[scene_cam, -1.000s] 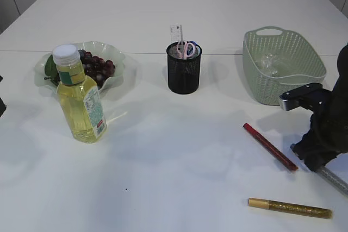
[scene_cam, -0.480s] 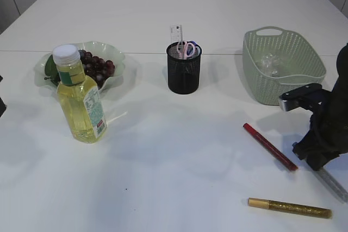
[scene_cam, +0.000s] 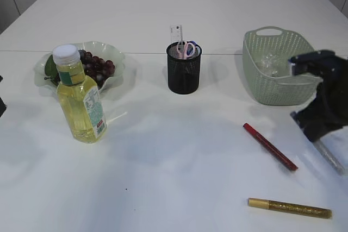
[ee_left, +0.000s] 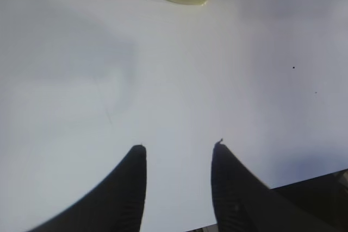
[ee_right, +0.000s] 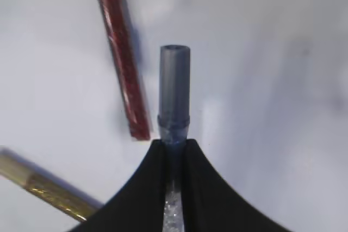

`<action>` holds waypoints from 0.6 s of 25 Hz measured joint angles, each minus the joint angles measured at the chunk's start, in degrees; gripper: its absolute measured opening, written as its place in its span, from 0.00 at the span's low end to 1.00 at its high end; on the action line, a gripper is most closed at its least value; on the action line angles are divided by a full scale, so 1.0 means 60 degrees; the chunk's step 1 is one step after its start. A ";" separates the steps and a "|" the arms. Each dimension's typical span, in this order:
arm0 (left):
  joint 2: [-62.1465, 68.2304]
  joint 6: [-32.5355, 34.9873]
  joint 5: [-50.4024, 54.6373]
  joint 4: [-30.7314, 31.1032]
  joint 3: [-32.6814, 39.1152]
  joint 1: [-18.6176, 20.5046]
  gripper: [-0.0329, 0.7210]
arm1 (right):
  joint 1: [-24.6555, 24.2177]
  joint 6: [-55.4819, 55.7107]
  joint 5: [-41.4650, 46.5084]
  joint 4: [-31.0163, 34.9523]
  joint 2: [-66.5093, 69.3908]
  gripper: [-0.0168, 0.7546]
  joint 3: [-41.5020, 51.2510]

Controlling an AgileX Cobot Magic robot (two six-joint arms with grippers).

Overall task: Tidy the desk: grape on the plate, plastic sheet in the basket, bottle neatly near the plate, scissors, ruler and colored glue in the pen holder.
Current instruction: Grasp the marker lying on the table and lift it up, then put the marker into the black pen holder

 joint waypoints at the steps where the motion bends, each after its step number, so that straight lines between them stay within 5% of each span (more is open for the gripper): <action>1: 0.0000 0.0000 0.0000 0.0000 0.0000 0.0000 0.43 | 0.0000 -0.0282 0.0071 0.0353 -0.0267 0.11 -0.0175; 10: 0.0000 0.0000 -0.0058 0.0000 0.0000 0.0000 0.43 | 0.0000 -0.4547 0.1022 0.6745 -0.0637 0.11 -0.2307; 15: 0.0000 0.0000 -0.0058 -0.0155 0.0000 0.0000 0.43 | 0.0000 -0.6573 0.1068 0.9267 -0.0016 0.11 -0.2897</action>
